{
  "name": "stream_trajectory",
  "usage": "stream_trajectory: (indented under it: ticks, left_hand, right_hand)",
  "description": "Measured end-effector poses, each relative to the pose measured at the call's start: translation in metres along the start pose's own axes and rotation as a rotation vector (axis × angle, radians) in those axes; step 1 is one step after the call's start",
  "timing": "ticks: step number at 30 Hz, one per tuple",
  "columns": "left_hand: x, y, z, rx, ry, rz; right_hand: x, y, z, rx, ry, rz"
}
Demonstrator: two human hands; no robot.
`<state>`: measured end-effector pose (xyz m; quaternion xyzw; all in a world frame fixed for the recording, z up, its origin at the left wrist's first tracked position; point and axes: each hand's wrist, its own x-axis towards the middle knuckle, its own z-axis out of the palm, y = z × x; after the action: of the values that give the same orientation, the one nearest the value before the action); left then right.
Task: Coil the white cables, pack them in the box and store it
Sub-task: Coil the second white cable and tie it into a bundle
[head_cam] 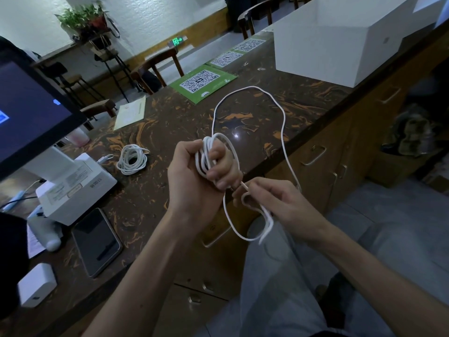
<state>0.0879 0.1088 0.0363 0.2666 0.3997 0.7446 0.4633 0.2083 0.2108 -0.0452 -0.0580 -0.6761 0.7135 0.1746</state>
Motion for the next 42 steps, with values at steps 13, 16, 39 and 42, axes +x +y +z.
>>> stream_trajectory:
  ticks: [13,16,39,42]
  left_hand:
    - [0.002,-0.024,-0.013,1.309,0.059,0.431]
    - [0.005,-0.030,-0.014,1.607,0.066,0.311]
    - [0.004,-0.043,-0.009,1.222,0.395,0.410]
    - [0.005,-0.042,-0.013,1.242,0.386,0.404]
  right_hand:
    - [-0.015,0.006,0.007,0.399,-0.027,0.195]
    - [-0.020,-0.002,0.006,-0.075,0.030,-0.025]
    - [-0.005,0.007,0.004,-0.283,0.055,0.027]
    - [-0.008,0.008,0.016,-0.274,0.013,0.039]
